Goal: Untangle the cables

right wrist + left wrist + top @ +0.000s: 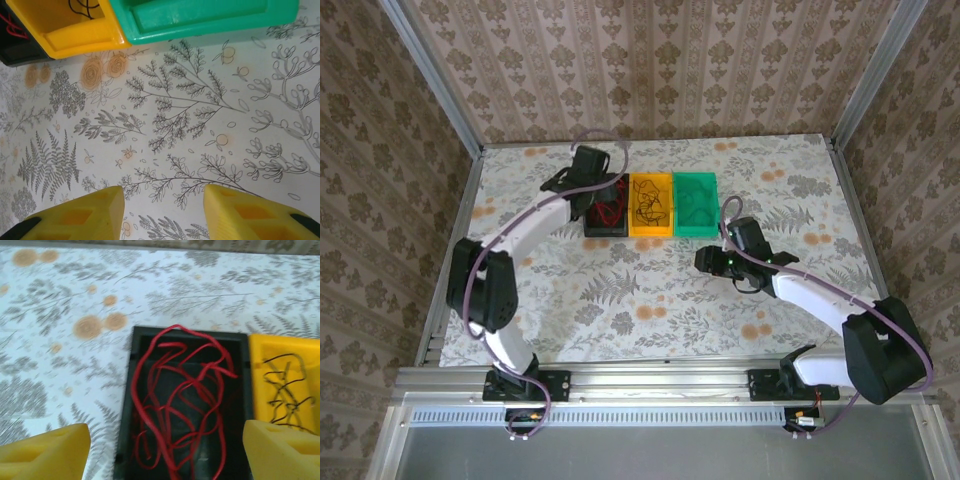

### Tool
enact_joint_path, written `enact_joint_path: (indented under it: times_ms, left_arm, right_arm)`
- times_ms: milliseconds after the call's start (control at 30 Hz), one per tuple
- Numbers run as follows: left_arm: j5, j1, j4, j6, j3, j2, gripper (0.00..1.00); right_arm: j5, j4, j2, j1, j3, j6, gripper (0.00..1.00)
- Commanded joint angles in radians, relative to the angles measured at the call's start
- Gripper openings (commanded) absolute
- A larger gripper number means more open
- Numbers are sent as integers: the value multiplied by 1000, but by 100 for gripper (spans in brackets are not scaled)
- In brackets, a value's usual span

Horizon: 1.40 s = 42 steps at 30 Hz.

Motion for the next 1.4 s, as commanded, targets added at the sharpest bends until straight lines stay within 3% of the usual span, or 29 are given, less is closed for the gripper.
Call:
enact_joint_path:
  times_ms: [0,100,267,367,433,467,567,633,700,767,833,900,967,1000,1033,1100,1167,1200,1267,1367]
  left_arm:
    - [-127,20,104,-43,-149,-114,86]
    - [-245,59,178,-11,-308,-243,99]
    - [-460,109,204,136,-506,-435,100]
    - [-611,142,230,206,-599,-527,100]
    - [-631,186,271,241,-661,-577,100]
    - [-625,204,285,250,-682,-591,100]
    - [-549,245,453,350,-776,-584,100]
    - [-512,261,503,345,-802,-543,100]
    - [-462,280,555,325,-813,-476,100]
    - [-415,291,625,312,-828,-411,100]
    - [-351,299,745,334,-857,-362,100]
    - [-313,302,825,348,-864,-343,100]
    - [-244,311,945,389,-888,-318,100]
    - [-193,321,972,429,-883,-301,100]
    - [-160,325,971,449,-868,-283,100]
    - [-82,335,1017,494,-868,-254,100]
    - [27,381,1223,507,-931,-182,100]
    - [117,439,1183,432,-946,-199,100]
    - [153,449,1390,465,-1012,-144,100]
    - [199,450,1314,474,-979,-151,100]
  right_arm:
    - [75,-27,-52,-30,0,-8,47]
    - [179,-44,-113,-71,-14,-26,50]
    - [530,-59,-246,-139,-27,-86,57]
    - [701,64,-312,-168,-75,-194,67]
    - [800,291,-309,-169,-167,-315,99]
    - [832,393,-284,-175,-205,-355,100]
    - [842,468,-145,-208,-196,-394,100]
    - [836,626,-33,-209,-218,-423,100]
    - [762,854,77,-210,-252,-530,100]
    - [725,871,126,-202,-228,-594,100]
    - [603,1065,212,-242,-284,-618,100]
    - [491,1001,176,-305,-290,-560,100]
    - [341,1128,267,-375,-307,-535,100]
    - [343,1130,271,-386,-288,-517,100]
    - [329,938,227,-399,-242,-498,100]
    - [321,1069,263,-398,-274,-509,100]
    - [324,990,240,-396,-260,-506,100]
    - [325,1028,251,-395,-266,-509,100]
    - [333,1000,243,-392,-260,-509,100]
    - [337,982,246,-378,-246,-528,100]
